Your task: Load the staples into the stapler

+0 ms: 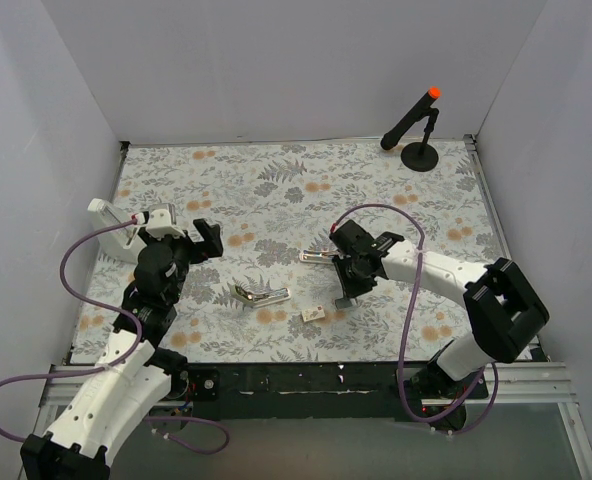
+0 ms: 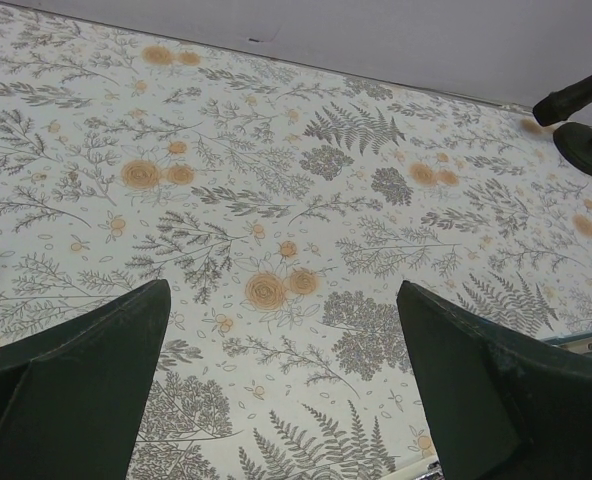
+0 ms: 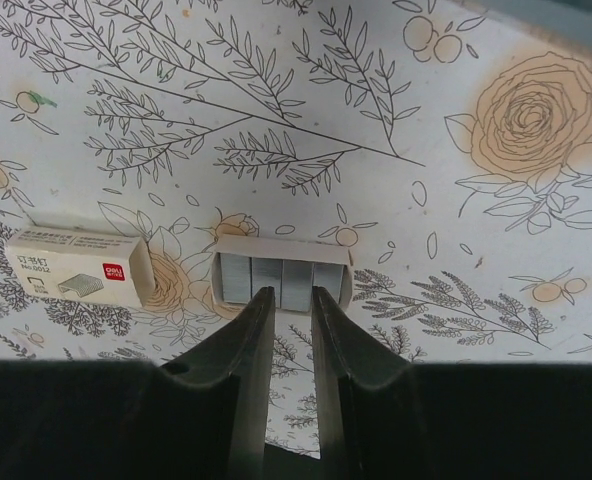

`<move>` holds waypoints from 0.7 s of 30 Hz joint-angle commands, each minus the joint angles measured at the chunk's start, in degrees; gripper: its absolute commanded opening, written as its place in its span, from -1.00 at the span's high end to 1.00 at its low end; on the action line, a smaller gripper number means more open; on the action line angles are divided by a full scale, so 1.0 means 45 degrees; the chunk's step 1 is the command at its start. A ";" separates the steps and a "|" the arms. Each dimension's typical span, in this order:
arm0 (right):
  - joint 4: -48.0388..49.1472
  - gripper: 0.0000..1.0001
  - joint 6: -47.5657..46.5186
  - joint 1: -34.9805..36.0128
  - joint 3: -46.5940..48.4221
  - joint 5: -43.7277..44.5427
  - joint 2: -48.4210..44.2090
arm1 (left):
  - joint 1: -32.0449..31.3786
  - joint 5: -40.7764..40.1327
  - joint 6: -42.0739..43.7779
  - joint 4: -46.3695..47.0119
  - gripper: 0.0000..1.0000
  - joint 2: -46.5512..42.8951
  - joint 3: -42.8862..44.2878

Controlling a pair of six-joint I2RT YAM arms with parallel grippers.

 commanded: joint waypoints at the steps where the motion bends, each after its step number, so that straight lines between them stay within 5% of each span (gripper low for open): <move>1: 0.0202 0.41 -0.0087 0.0000 0.0066 -0.0428 0.0367 | -0.0016 0.0316 -0.0221 0.0383 -0.96 0.0083 0.0443; 21: -0.0169 0.43 0.0343 0.0020 -0.0384 0.0412 0.1110 | -0.0016 0.0902 -0.0730 0.0579 -0.96 0.0278 0.0326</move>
